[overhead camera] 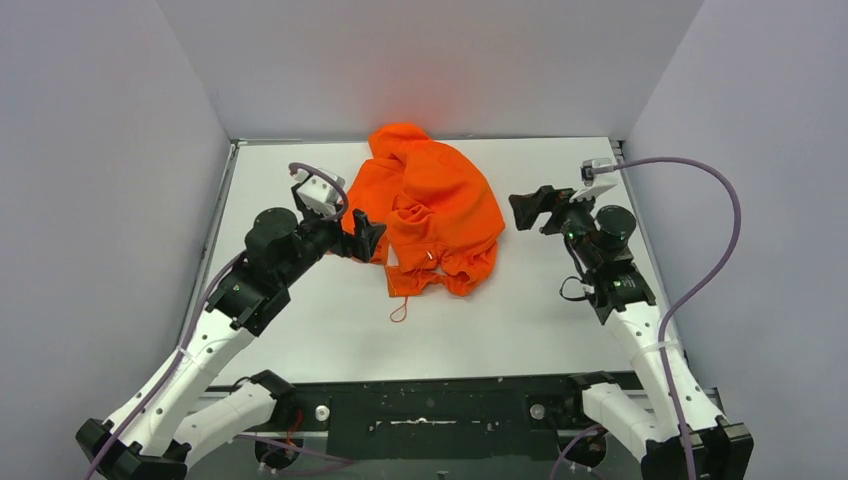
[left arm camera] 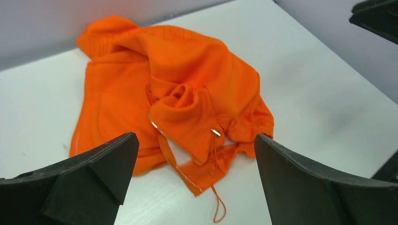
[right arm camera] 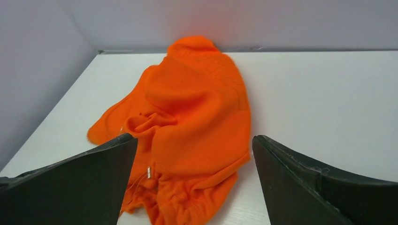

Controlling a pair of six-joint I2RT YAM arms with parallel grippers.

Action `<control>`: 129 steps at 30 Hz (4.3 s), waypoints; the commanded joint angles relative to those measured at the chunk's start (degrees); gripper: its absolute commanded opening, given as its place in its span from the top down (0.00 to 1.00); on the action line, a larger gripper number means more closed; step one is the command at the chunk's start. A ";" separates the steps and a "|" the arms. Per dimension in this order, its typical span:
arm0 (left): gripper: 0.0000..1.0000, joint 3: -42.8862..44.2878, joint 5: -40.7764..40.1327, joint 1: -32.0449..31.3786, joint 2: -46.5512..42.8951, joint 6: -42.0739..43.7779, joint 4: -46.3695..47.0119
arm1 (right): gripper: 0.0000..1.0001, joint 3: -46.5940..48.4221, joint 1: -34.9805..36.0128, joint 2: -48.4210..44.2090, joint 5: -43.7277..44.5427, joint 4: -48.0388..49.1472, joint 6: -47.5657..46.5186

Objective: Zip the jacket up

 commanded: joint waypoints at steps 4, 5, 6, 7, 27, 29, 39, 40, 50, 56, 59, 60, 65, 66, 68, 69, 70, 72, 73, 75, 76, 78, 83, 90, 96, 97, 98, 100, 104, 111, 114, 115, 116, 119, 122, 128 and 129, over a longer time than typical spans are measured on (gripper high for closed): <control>0.03 -2.01 5.44 0.49 -3.72 -6.53 -5.39 | 0.00 -1.24 0.53 6.25 -20.26 4.75 8.50; 0.03 -2.94 4.45 0.62 -4.53 -8.46 -5.43 | 0.00 -2.59 0.81 6.65 -20.31 6.37 9.09; 0.03 -3.76 4.18 0.85 -5.18 -8.76 -5.22 | 0.00 -3.39 1.43 7.01 -18.90 6.89 9.32; 0.03 -4.83 3.88 1.11 -5.75 -8.27 -4.97 | 0.00 -3.77 2.74 7.65 -16.86 6.43 8.59; 0.03 -8.23 -2.47 4.79 -10.14 -9.50 -6.80 | 0.02 -6.09 33.84 15.70 32.91 -1.62 22.00; 0.03 -7.99 -1.61 4.77 -9.69 -9.75 -6.96 | 0.02 -5.95 34.79 17.99 36.60 -3.27 25.69; 0.03 -8.42 -0.77 4.98 -9.19 -9.81 -6.97 | 0.01 -4.93 36.01 30.99 44.19 -1.85 31.65; 0.03 -8.35 -0.60 4.98 -9.08 -9.84 -6.91 | 0.01 -4.70 36.04 32.01 44.36 -1.50 31.36; 0.04 -8.33 -0.78 5.16 -9.01 -9.81 -7.05 | 0.34 -3.83 34.97 37.08 43.80 4.49 26.58; 0.04 -8.36 -1.28 5.16 -9.19 -9.77 -7.19 | 0.99 -2.54 34.73 32.11 44.77 3.86 20.59; 0.04 -8.42 -1.53 5.37 -9.45 -9.77 -7.08 | 1.00 -0.92 34.31 28.10 43.27 3.09 14.61; 0.04 -8.42 -1.54 5.46 -9.49 -9.77 -7.09 | 1.00 -0.18 33.99 26.72 42.33 2.81 12.59; 0.04 -8.59 -1.68 6.16 -10.23 -10.11 -6.79 | 1.00 5.94 33.59 20.71 38.82 0.46 -0.40; 0.04 -8.59 -1.70 6.33 -10.34 -10.11 -6.69 | 1.00 7.86 33.39 20.05 38.44 -0.60 -2.64; 0.04 -8.68 -1.85 6.70 -10.49 -10.16 -6.62 | 1.00 11.41 32.79 19.27 36.51 -1.83 -7.18; 0.04 -8.68 -1.94 6.81 -10.58 -10.27 -6.62 | 1.00 13.25 32.43 19.03 35.42 -2.26 -9.59; 0.04 -8.73 -2.03 6.97 -10.68 -10.29 -6.66 | 1.00 15.18 32.07 18.99 34.86 -2.93 -12.09; 0.05 -8.77 -2.45 7.08 -10.79 -10.38 -6.66 | 1.00 20.11 31.47 19.29 33.07 -4.22 -15.42; 0.05 -8.81 -2.60 7.09 -10.87 -10.40 -6.63 | 1.00 22.07 31.19 19.46 31.54 -5.06 -17.65; 0.05 -8.91 -3.28 7.22 -11.02 -10.54 -6.62 | 1.00 26.19 31.07 20.09 29.01 -7.07 -21.65; 0.05 -8.86 -3.59 7.33 -11.01 -10.56 -6.62 | 1.00 28.31 31.08 20.51 27.47 -8.01 -23.65; 0.06 -8.79 -3.90 7.52 -11.07 -10.62 -6.84 | 1.00 32.62 31.10 21.22 24.34 -10.27 -26.85; 0.06 -8.86 -2.00 7.95 -11.54 -10.43 -6.20 | 1.00 43.73 31.12 23.02 15.78 -15.27 -33.53; 0.06 -8.02 6.97 8.15 -13.54 -9.77 -2.27 | 1.00 62.28 30.98 27.01 2.64 -25.44 -36.95; 0.03 -1.02 14.69 7.97 -12.18 -8.77 -0.29 | 1.00 75.60 31.03 29.99 -10.34 -34.65 -37.65; 0.03 0.52 15.45 7.90 -11.63 -8.53 -0.51 | 1.00 77.43 31.07 30.39 -11.69 -35.95 -37.60; 0.03 1.84 16.09 7.88 -10.96 -8.35 -0.50 | 1.00 78.84 31.03 30.64 -12.90 -36.93 -37.56; 0.03 4.07 17.12 7.77 -10.39 -7.60 -0.02 | 1.00 80.26 30.98 30.69 -14.71 -38.37 -37.32; 0.03 6.96 22.45 7.71 -9.30 -4.90 0.85 | 1.00 79.16 30.94 30.21 -15.58 -38.31 -35.62; 0.03 7.45 32.87 5.79 -5.59 -0.92 0.88 | 1.00 75.79 30.81 30.13 -17.64 -37.94 -33.81; 0.04 6.77 34.13 5.77 -4.07 -1.18 1.81 | 1.00 72.69 30.79 28.91 -18.36 -36.19 -33.38; 0.04 6.52 33.39 5.73 -3.52 -1.40 2.37 | 1.00 71.64 30.80 28.18 -18.35 -35.34 -33.16; 0.05 6.42 33.14 5.69 -3.01 -1.78 2.88 | 1.00 70.60 30.77 27.68 -18.33 -34.58 -32.86; 0.07 6.17 34.15 5.67 -1.47 -3.10 5.13 | 1.00 68.48 30.67 26.87 -18.72 -33.27 -31.99; 0.16 5.96 35.18 5.60 0.31 -3.82 6.05 | 1.00 66.76 30.59 26.27 -18.84 -32.15 -30.96; 0.26 2.99 40.01 4.71 2.34 -8.10 12.04 | 1.00 64.23 30.32 25.61 -17.03 -28.74 -28.25; 0.27 2.80 40.08 4.45 2.57 -8.01 11.83 | 1.00 64.63 30.26 25.92 -16.53 -28.73 -27.81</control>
